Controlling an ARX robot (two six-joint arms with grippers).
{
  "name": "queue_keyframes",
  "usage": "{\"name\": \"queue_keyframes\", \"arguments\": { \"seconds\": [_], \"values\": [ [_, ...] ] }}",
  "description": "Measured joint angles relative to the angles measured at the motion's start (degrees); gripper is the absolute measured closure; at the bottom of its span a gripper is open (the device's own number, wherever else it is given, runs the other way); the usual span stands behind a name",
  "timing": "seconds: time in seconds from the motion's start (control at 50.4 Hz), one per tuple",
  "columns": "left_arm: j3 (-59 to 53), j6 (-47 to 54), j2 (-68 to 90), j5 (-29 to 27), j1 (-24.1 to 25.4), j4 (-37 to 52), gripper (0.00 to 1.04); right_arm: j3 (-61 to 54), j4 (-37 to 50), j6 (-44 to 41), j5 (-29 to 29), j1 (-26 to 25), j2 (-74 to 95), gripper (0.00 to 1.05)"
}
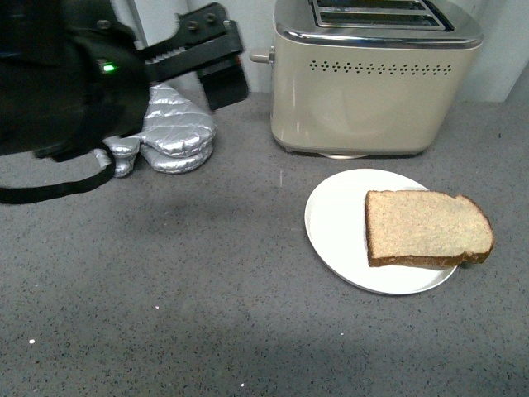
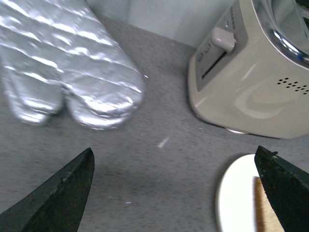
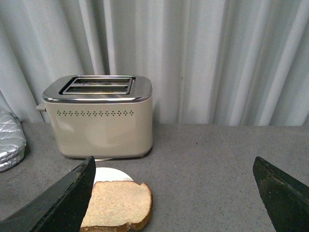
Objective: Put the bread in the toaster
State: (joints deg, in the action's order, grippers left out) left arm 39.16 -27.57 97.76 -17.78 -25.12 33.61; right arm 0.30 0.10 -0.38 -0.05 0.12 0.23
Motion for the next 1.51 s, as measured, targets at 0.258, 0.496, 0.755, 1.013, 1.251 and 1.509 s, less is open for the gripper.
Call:
{"name": "queue_keyframes", "arguments": {
  "seconds": [0.258, 0.496, 0.755, 1.013, 1.251, 1.509],
  "values": [
    [-24.6, 24.1, -17.3, 1.9, 8.9, 32.5, 0.58, 0.0, 0.0, 0.0, 0.1, 0.0, 0.0, 0.10],
    [-31.0, 26.4, -27.0, 6.4, 13.5, 28.1, 0.96, 0.0, 0.0, 0.0, 0.0, 0.0, 0.0, 0.10],
    [-35.4, 26.9, -39.3, 10.2, 17.5, 20.2, 1.01, 0.0, 0.0, 0.0, 0.0, 0.0, 0.0, 0.10],
    [-37.9, 27.1, -52.7, 17.1, 23.3, 9.5, 1.01, 0.0, 0.0, 0.0, 0.0, 0.0, 0.0, 0.10],
    [-38.1, 27.1, -61.4, 17.6, 24.9, 1.9, 1.01, 0.0, 0.0, 0.0, 0.0, 0.0, 0.0, 0.10],
    [-38.1, 27.1, -69.9, 17.6, 25.0, -5.9, 1.01, 0.0, 0.0, 0.0, 0.0, 0.0, 0.0, 0.10]
  ]
}}
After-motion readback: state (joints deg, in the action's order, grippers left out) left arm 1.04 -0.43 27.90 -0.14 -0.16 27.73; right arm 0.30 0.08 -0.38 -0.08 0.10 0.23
